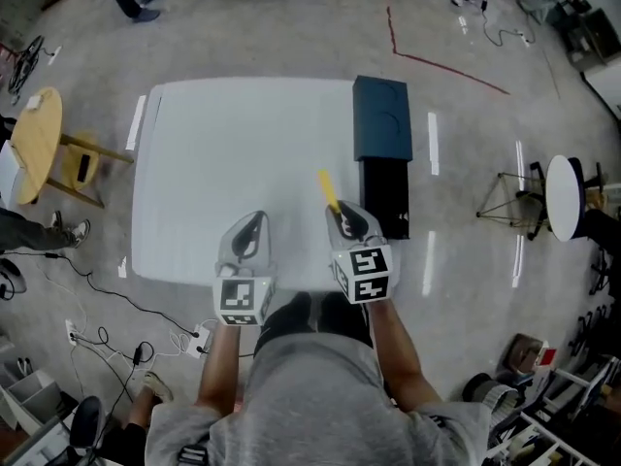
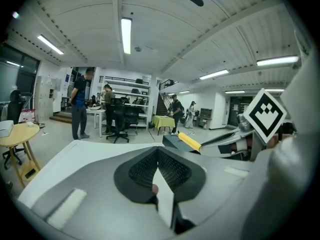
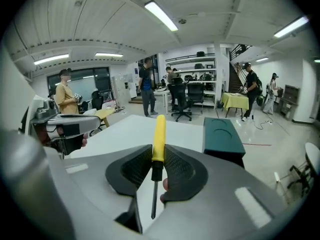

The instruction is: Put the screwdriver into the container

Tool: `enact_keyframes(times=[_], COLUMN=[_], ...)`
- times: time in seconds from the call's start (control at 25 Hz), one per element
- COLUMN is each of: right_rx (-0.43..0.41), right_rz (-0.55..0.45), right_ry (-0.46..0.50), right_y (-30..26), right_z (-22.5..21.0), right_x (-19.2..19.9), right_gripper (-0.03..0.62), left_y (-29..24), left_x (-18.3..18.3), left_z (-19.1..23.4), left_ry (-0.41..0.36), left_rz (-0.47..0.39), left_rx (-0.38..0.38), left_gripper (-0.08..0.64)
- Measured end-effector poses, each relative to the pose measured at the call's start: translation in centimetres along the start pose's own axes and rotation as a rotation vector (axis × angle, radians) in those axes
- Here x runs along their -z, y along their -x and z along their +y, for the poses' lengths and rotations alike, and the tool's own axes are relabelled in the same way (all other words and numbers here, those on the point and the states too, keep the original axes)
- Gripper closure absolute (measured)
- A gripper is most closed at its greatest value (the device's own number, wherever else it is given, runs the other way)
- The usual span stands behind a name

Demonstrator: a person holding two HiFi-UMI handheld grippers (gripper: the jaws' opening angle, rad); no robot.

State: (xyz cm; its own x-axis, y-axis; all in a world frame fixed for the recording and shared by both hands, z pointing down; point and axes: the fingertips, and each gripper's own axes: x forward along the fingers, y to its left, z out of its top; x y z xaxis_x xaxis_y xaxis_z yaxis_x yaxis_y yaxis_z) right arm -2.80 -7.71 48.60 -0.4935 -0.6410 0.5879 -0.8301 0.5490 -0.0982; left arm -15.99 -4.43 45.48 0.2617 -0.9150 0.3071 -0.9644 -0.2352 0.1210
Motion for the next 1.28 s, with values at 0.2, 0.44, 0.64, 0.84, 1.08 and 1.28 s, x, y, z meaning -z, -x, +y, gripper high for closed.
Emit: enact_keyframes(times=[0.2, 0.44, 0.64, 0.84, 1.08, 1.28], right_rx=[0.077, 0.133, 0.151, 0.14, 0.109, 0.078], right_rz=[-0.035, -0.05, -0.032, 0.003, 0.071, 0.121], right_ry=[-0.053, -0.109, -0.137, -0.16, -0.178, -0.191], right_y=[2.8, 5.4, 6.2, 5.1, 2.6, 0.1], right_z=[-4.1, -7.9, -11.1, -13.1, -15.0, -16.1], right_x=[0.1, 1.1, 2.2, 3.7, 6.1, 7.8], right_gripper=[0.515, 0.514, 0.515, 0.515, 0.514, 0.515], left_y=[-1.8, -3.2, -4.4, -5.9, -8.3, -10.4], left_x=[-1.8, -2.4, -2.2, -0.8, 1.4, 3.0], left_z=[-4.2, -8.1, -10.6, -11.9, -12.4, -12.5], left_ry=[-0.041, -0.07, -0.067, -0.06, -0.037, -0.026], left_rz=[-0.013, -0.007, 0.014, 0.05, 0.097, 0.132], left_rx=[0.084, 0.139, 0.144, 0.146, 0.122, 0.115], left_gripper=[0.548, 0.548, 0.548, 0.548, 0.548, 0.548])
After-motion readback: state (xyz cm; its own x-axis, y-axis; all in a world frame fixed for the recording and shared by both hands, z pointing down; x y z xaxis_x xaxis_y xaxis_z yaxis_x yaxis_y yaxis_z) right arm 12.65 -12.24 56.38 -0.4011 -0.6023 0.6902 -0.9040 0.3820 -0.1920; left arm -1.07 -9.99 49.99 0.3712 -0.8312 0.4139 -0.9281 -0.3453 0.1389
